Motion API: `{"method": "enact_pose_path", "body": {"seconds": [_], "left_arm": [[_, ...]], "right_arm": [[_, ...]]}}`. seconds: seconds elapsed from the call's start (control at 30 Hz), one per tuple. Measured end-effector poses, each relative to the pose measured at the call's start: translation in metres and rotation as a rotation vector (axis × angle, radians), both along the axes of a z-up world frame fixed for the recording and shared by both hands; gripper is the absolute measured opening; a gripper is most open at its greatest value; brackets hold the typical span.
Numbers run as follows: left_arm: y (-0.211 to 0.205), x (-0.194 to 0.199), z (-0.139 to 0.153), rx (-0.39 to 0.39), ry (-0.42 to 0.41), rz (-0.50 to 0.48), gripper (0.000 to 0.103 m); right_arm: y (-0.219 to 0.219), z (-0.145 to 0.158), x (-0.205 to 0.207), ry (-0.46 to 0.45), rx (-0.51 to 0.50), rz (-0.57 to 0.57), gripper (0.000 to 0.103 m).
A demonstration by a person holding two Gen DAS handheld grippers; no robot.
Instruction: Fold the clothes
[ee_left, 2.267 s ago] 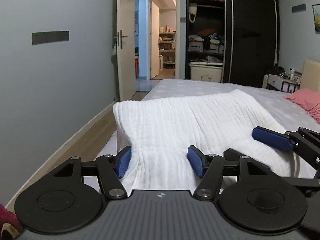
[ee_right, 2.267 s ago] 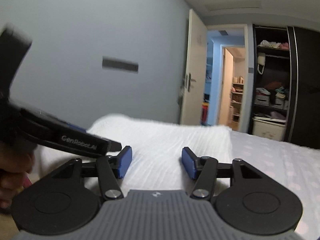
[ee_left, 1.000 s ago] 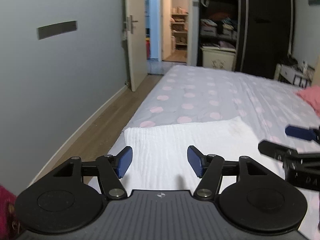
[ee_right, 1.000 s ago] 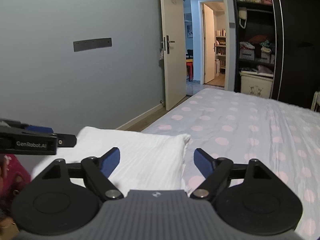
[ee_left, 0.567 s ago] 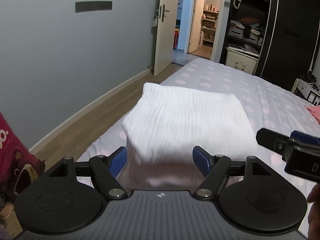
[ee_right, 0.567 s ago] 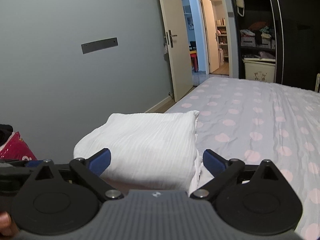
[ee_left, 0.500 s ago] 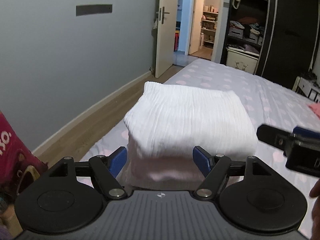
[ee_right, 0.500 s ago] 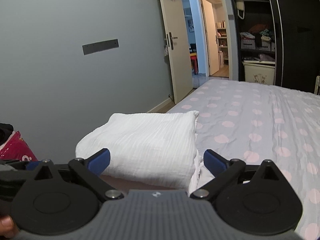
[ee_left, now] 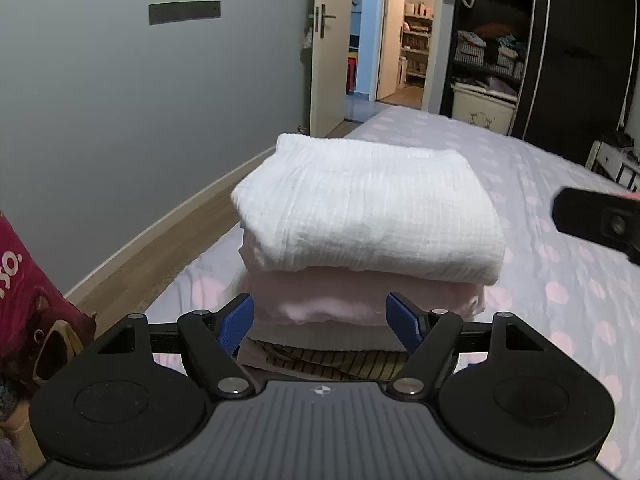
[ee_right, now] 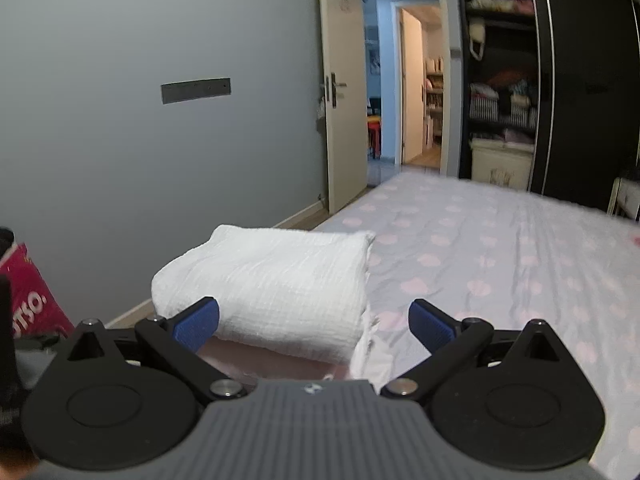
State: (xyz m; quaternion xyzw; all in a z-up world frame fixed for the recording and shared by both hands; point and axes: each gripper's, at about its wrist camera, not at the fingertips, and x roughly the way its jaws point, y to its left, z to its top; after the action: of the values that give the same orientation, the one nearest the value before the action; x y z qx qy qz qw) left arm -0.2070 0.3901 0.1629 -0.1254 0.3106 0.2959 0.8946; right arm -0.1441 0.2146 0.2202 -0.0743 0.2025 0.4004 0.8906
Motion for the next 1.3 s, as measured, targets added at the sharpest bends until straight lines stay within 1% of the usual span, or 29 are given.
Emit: {"method": "enact_pose_path", "body": {"seconds": [0.13, 0.17, 0.2, 0.33, 0.4, 0.43, 0.5, 0.57, 0.63, 0.7, 0.77, 0.83, 0.93, 0.97, 1.03, 1.1, 1.17, 1.27, 1.3], "left_arm": [[-0.013, -0.011, 0.012, 0.024, -0.064, -0.019, 0.072], [-0.016, -0.012, 0.012, 0.029, -0.065, -0.022, 0.076], [-0.019, -0.012, 0.012, 0.034, -0.065, -0.026, 0.077], [-0.022, -0.008, 0.009, 0.03, -0.049, -0.018, 0.078], [-0.022, -0.005, 0.007, 0.023, -0.038, -0.01, 0.078], [-0.022, -0.003, 0.006, 0.02, -0.033, -0.006, 0.078], [-0.023, 0.0, 0.005, 0.013, -0.022, 0.002, 0.078], [-0.023, 0.003, 0.003, 0.007, -0.011, 0.009, 0.078], [-0.023, 0.007, 0.001, 0.001, 0.0, 0.017, 0.078], [-0.023, 0.01, -0.001, -0.006, 0.011, 0.025, 0.078], [-0.023, 0.013, -0.003, -0.012, 0.022, 0.032, 0.077], [-0.021, 0.016, -0.006, -0.001, 0.041, 0.053, 0.078], [-0.018, 0.021, -0.01, 0.017, 0.069, 0.083, 0.078], [-0.017, 0.023, -0.012, 0.022, 0.079, 0.094, 0.078], [-0.015, 0.026, -0.015, 0.034, 0.098, 0.114, 0.078], [-0.012, 0.029, -0.018, 0.045, 0.117, 0.134, 0.078], [-0.01, 0.032, -0.021, 0.057, 0.136, 0.155, 0.078], [-0.007, 0.037, -0.025, 0.074, 0.164, 0.186, 0.078], [-0.011, 0.038, -0.025, 0.087, 0.167, 0.182, 0.078]], "right_arm": [[-0.016, 0.014, -0.019, -0.096, -0.016, 0.01, 0.102], [-0.019, 0.017, -0.023, -0.107, -0.02, 0.007, 0.102], [-0.022, 0.019, -0.026, -0.108, -0.023, 0.012, 0.102], [-0.02, 0.021, -0.032, -0.117, -0.081, 0.059, 0.102], [-0.017, 0.02, -0.032, -0.136, -0.075, 0.072, 0.102], [-0.016, 0.018, -0.029, -0.132, -0.058, 0.07, 0.102], [-0.015, 0.012, -0.022, -0.112, -0.016, 0.055, 0.102], [-0.018, 0.0, -0.009, -0.05, 0.048, 0.023, 0.102], [-0.018, -0.013, 0.001, 0.015, 0.054, -0.01, 0.102], [-0.012, -0.029, 0.013, 0.052, 0.02, -0.002, 0.102], [-0.003, -0.038, 0.026, 0.092, 0.002, -0.015, 0.102], [0.008, -0.04, 0.038, 0.114, 0.0, 0.001, 0.102], [0.022, -0.043, 0.048, 0.075, -0.01, -0.011, 0.102], [0.026, -0.044, 0.051, 0.077, -0.016, -0.018, 0.102], [0.031, -0.048, 0.057, 0.125, -0.01, -0.023, 0.102], [0.035, -0.052, 0.061, 0.193, 0.009, -0.008, 0.102], [0.039, -0.055, 0.058, 0.228, 0.009, 0.005, 0.102], [0.043, -0.054, 0.048, 0.22, 0.008, 0.02, 0.102], [0.042, -0.054, 0.045, 0.212, 0.009, 0.023, 0.102]]}}
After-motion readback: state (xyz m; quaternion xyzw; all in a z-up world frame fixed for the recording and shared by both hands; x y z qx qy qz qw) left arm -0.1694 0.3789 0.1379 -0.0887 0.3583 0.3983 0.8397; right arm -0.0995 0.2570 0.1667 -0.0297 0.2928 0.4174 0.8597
